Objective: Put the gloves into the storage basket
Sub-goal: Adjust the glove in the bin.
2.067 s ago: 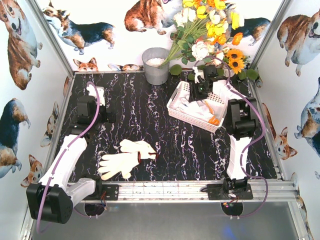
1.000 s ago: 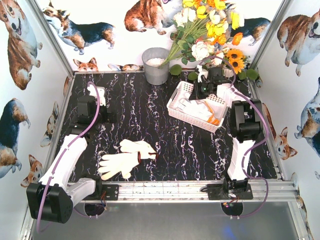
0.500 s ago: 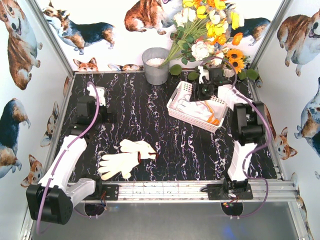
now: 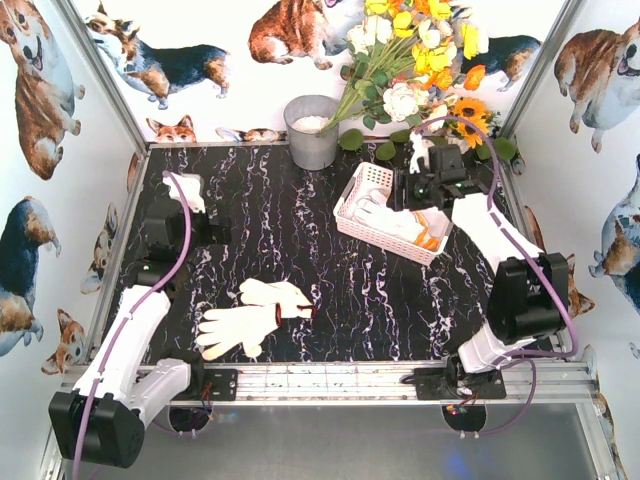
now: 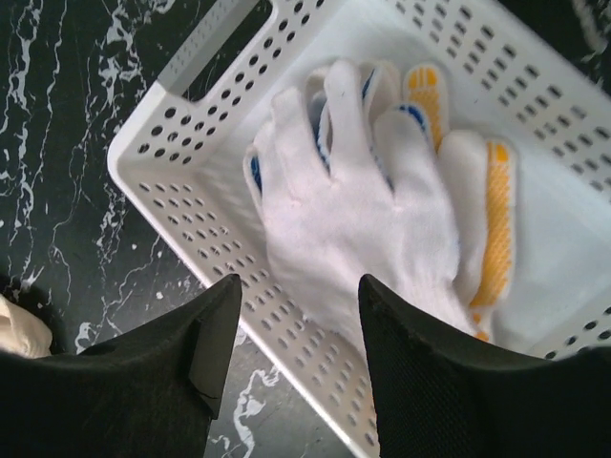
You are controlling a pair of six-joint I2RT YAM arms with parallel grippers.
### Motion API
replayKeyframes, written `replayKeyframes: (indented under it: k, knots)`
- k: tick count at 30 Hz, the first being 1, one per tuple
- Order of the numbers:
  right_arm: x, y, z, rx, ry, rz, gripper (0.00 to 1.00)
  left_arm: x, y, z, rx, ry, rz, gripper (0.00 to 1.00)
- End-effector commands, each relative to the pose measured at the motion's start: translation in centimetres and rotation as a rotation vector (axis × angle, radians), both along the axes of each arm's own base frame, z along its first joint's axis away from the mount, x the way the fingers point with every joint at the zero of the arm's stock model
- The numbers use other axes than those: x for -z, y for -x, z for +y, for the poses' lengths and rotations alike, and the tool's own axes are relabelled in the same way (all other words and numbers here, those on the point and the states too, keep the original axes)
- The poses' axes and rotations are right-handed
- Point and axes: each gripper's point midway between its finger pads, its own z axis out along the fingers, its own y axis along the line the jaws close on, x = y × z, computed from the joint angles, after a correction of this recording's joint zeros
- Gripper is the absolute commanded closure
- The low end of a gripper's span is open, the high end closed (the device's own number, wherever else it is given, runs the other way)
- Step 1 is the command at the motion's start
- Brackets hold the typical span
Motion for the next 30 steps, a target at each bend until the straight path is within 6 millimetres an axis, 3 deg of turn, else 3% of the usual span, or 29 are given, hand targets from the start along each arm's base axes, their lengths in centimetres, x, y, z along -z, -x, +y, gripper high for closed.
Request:
replayKeyframes:
  k: [1,6,9,10,18,23,30]
  knots:
    - [-3.2,-0.1,1.3,0.105,-0.029,-0.089,0.47,-0.2,-0.3,0.5,-0.076,0.090,-0.074,0.00]
    - [-3.9,-1.1,1.9,0.180,-0.002,-0.136,0.50,-2.5,-0.2,2.6,-0.195,0.086,-0.194,0.00]
    - [-4.8,-1.9,2.0,0.215,0.003,-0.131,0.54,-3.7,0.3,3.2,-0.224,0.066,-0.174,0.00]
    - [-4.8,-2.1,2.0,0.220,0.011,-0.116,0.55,-5.0,0.4,3.2,-0.227,0.071,-0.175,0.00]
    - [-2.8,-3.3,3.3,0.192,0.021,-0.016,0.62,-8.4,2.2,3.3,-0.229,0.068,-0.111,0.00]
    - [-1.1,-5.4,4.0,0.200,0.026,0.004,0.67,-9.2,2.4,3.5,-0.243,0.083,-0.129,0.00]
    - [1.2,-7.0,4.7,0.229,0.028,0.026,0.73,-8.3,2.3,3.4,-0.246,0.088,-0.120,0.00]
